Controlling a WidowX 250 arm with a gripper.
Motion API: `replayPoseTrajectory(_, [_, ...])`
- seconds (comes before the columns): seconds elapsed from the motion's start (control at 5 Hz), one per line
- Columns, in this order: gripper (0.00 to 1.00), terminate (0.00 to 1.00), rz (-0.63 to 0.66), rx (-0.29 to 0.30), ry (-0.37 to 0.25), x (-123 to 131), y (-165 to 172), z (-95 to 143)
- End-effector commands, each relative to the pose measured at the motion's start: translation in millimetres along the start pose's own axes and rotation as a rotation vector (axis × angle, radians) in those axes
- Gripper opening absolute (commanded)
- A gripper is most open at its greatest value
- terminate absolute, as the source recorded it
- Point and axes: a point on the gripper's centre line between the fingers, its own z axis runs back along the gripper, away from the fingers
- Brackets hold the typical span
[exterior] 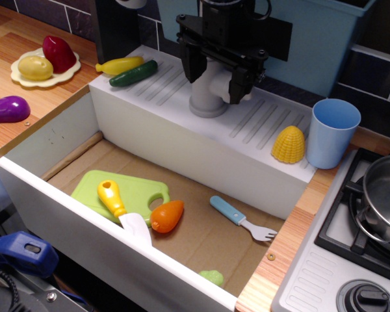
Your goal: Turn lever vertical to front
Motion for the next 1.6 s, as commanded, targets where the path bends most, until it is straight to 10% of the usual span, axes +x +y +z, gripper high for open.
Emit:
replayPoseTrajectory(0.0, [1.0, 0.0, 0.0, 0.0, 0.0, 0.0, 0.0, 0.0])
replayPoseTrajectory(0.6, [1.0, 0.0, -0.027, 0.127, -0.237, 29.0, -5.0, 20.6])
replayPoseTrajectory(1.4, [1.0, 0.0, -0.062, 0.139, -0.292, 51.6, 0.8, 35.7])
